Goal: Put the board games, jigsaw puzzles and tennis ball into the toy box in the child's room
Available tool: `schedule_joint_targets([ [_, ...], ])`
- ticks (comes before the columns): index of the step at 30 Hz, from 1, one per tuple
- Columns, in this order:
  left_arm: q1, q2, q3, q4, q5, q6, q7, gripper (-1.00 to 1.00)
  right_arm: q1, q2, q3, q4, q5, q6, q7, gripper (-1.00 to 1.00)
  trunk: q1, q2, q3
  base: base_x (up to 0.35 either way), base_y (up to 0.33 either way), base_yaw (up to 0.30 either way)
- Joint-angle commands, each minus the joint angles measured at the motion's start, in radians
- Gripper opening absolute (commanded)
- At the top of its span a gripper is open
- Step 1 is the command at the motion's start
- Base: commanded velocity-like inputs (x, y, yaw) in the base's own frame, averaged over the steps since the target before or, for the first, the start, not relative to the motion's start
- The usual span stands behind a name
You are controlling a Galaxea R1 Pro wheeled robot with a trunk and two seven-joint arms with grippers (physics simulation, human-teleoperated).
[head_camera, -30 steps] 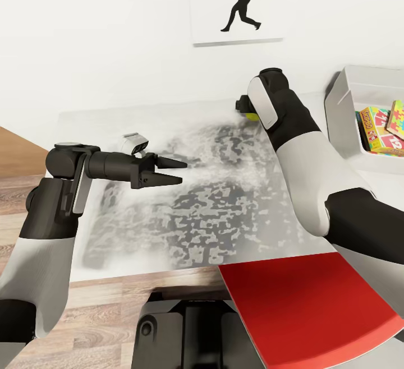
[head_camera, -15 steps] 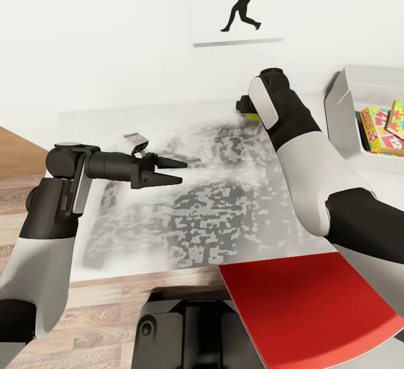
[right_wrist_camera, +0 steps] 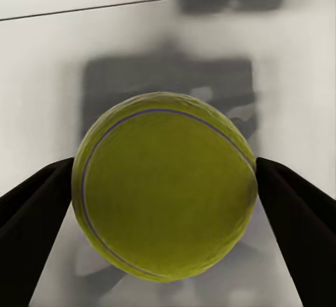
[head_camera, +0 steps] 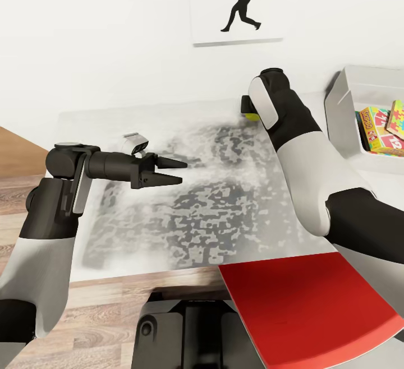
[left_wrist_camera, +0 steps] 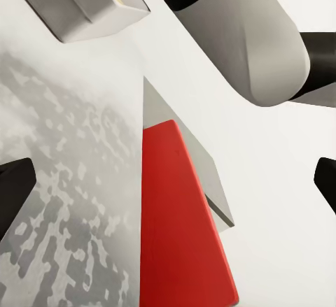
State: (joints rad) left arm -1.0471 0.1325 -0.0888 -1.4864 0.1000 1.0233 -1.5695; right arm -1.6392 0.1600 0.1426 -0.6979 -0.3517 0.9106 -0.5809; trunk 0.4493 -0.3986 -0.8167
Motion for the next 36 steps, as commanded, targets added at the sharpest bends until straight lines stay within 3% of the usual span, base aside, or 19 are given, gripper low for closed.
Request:
schedule_joint_targets([
  [1,-0.001,0.001,-0.002,0.0,0.003,0.011,-0.001,1.0,-0.001,0.0,0.003,0.0,-0.021,-0.001,-0.01,-1.0,0.001,-0.001,-0.001,0.0,0.0,0.0],
  [16,-0.001,0.004,0.002,0.0,0.003,0.011,-0.001,1.0,0.005,-0.003,0.002,-0.009,-0.028,0.004,-0.003,-1.0,0.001,-0.001,-0.001,0.0,0.0,0.0],
  [22,-0.001,0.009,0.005,0.0,0.003,0.011,-0.001,1.0,0.005,-0.002,-0.003,-0.019,-0.03,0.09,-0.001,-1.0,0.001,-0.001,-0.001,0.0,0.0,0.0],
  [28,-0.001,0.011,0.005,0.0,0.003,0.011,-0.001,1.0,0.007,-0.003,-0.067,-0.131,-0.034,0.135,-0.001,-1.0,0.001,-0.001,-0.001,0.0,0.0,0.0],
  [36,-0.001,0.012,0.005,0.0,0.003,0.011,-0.001,1.0,0.007,-0.005,-0.085,-0.166,-0.035,0.137,0.0,-1.0,0.001,-0.001,-0.001,0.0,0.0,0.0],
])
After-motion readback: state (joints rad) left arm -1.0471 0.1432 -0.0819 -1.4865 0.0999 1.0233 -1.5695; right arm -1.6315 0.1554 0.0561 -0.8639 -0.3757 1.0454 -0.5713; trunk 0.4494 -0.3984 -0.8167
